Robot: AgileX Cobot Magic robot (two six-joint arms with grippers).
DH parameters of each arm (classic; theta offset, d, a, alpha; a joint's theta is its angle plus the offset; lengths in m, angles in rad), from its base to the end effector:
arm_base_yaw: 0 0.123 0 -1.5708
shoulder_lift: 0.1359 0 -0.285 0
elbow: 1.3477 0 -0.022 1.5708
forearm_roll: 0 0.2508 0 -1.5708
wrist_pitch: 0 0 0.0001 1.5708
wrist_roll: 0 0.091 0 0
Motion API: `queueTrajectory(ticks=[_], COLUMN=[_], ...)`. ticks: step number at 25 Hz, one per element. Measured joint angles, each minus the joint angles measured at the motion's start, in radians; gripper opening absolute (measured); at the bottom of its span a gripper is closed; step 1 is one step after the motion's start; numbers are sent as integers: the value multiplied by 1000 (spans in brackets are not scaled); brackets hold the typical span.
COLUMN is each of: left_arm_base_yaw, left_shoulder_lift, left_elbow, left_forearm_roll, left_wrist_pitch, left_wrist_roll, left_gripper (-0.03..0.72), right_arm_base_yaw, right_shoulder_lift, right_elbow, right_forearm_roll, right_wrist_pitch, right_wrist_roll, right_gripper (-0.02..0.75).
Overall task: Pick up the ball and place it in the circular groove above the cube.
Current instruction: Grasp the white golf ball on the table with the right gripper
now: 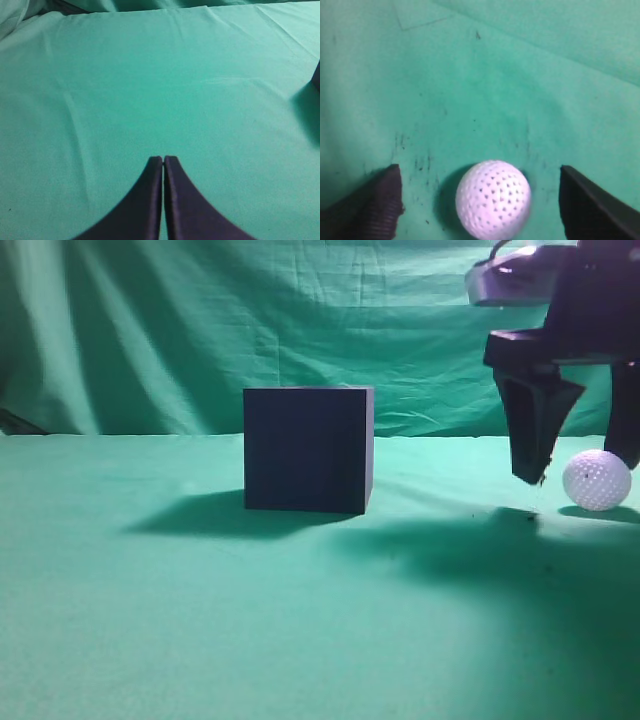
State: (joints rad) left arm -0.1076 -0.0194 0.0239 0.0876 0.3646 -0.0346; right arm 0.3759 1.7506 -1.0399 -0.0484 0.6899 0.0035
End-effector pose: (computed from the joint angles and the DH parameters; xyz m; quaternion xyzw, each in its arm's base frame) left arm 0.0524 -0.0028 0.1735 0.0525 0.7973 -0.0057 0.6013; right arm 0.3062 0.1178 0.1774 -0.1998 0.9712 0.0068 0.1293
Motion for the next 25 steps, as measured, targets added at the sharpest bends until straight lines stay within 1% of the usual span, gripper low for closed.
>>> queueTrajectory(ticks=[1, 4, 6, 7, 8, 9, 11, 12, 13, 18, 20, 22, 25], left_arm_base_yaw=[0, 0, 0, 0, 0, 0, 0, 0, 0, 0, 0, 0, 0], left_shoulder_lift=[0, 0, 0, 0, 0, 0, 0, 0, 0, 0, 0, 0, 0], left_elbow=[0, 0, 0, 0, 0, 0, 0, 0, 0, 0, 0, 0, 0], left_forearm_roll=[0, 0, 0, 0, 0, 0, 0, 0, 0, 0, 0, 0, 0], left_wrist_pitch=[0, 0, 0, 0, 0, 0, 0, 0, 0, 0, 0, 0, 0], left_wrist_roll=[0, 0, 0, 0, 0, 0, 0, 0, 0, 0, 0, 0, 0], left_gripper=[0, 0, 0, 0, 0, 0, 0, 0, 0, 0, 0, 0, 0], right_arm_base_yaw=[0, 0, 0, 0, 0, 0, -2, -4, -9, 5, 40, 93, 191], right_shoulder_lift=[9, 29, 32, 32, 35, 35, 35, 35, 39, 11, -26, -52, -58], right_elbow=[-2, -4, -4, -5, -5, -5, -10, -15, -29, -177, -245, -307, -350], right_forearm_roll=[0, -1, -4, -6, -8, -8, -10, -10, -12, -12, -2, 17, 35], right_wrist_pitch=[-3, -8, -10, -12, -12, -12, -5, 8, 31, 132, 146, 148, 108], right_wrist_roll=[2, 14, 24, 39, 47, 52, 71, 75, 77, 80, 70, 60, 52], right_gripper=[552, 473, 407, 353, 317, 298, 313, 268, 282, 282, 282, 282, 282])
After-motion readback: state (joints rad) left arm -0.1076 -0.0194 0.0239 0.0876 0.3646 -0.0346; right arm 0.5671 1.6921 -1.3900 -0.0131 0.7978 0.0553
